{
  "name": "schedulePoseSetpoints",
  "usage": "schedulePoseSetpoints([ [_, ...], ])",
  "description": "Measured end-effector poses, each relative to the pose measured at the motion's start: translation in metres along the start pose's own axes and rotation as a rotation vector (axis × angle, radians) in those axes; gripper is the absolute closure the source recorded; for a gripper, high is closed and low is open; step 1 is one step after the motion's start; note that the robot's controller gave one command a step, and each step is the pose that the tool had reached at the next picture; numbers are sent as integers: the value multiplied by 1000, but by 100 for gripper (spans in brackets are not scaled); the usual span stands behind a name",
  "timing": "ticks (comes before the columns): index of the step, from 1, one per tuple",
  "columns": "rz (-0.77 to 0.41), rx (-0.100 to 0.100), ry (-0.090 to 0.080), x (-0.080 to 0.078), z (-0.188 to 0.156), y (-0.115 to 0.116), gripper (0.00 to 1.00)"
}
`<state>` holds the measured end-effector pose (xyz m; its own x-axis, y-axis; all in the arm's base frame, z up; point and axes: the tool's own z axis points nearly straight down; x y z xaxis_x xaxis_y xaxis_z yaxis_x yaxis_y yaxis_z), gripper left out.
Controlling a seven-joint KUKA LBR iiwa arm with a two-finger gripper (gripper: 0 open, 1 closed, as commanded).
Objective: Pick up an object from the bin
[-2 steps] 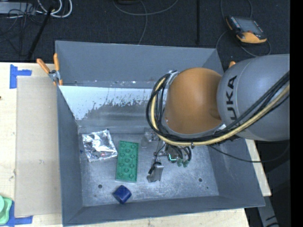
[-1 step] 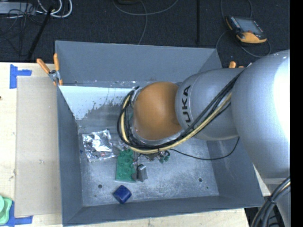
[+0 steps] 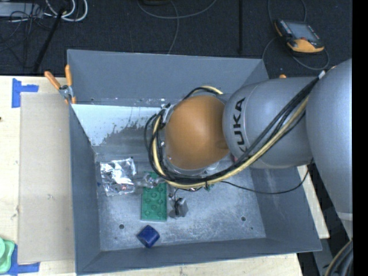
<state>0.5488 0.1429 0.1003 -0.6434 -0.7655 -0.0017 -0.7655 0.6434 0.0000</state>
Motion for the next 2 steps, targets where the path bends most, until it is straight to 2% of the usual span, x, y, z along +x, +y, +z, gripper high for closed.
schedulePoseSetpoints([
  [1,-198,0,0,-12,1,-13,0],
  [2,-538,-4,3,-11,32,-16,0],
])
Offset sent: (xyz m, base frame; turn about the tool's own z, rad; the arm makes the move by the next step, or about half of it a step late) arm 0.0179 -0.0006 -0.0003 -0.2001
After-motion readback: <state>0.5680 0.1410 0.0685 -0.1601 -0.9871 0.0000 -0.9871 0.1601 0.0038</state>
